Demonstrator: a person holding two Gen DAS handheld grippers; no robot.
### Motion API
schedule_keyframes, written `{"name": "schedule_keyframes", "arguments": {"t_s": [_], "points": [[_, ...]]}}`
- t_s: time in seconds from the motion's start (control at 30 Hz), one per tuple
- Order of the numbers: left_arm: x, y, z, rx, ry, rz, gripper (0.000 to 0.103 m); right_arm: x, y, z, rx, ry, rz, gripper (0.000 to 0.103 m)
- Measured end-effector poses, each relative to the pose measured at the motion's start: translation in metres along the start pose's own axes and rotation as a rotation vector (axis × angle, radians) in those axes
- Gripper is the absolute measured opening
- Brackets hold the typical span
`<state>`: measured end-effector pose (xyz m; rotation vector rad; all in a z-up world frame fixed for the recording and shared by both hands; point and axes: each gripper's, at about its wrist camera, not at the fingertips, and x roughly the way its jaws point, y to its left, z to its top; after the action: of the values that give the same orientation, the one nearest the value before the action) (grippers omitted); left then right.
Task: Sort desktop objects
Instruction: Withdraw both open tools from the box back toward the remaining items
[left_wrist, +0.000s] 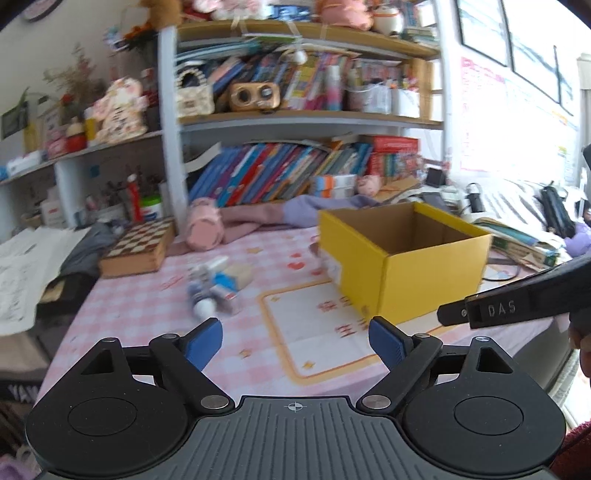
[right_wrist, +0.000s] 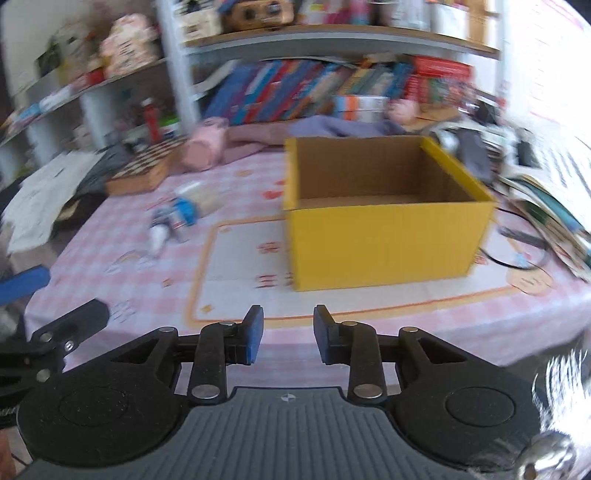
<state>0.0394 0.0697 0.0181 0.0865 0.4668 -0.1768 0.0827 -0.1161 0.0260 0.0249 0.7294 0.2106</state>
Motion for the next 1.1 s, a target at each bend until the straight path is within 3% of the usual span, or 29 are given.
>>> {"name": "schedule_keyframes", "arguments": {"t_s": [0.17,0.37,0.73,1.1], "points": [[-0.008,0.027,-0.006,-0.072,0.023,0.081,0.089,0.012,0.042,0.004,-0.123,0.005,0.083,0.029],[-0.017,0.048,-0.011,-0.096,0.027,0.138,0.089,0.015,0.073,0.006,-0.177,-0.020,0.143,0.032],[-0.012,0.066,-0.017,-0.122,0.066,0.167,0.089,0.024,0.090,0.009,-0.188,-0.012,0.175,0.038],[0.016,0.088,-0.014,-0.129,0.110,0.203,0.089,0.063,0.100,0.027,-0.179,0.019,0.205,0.039]]}}
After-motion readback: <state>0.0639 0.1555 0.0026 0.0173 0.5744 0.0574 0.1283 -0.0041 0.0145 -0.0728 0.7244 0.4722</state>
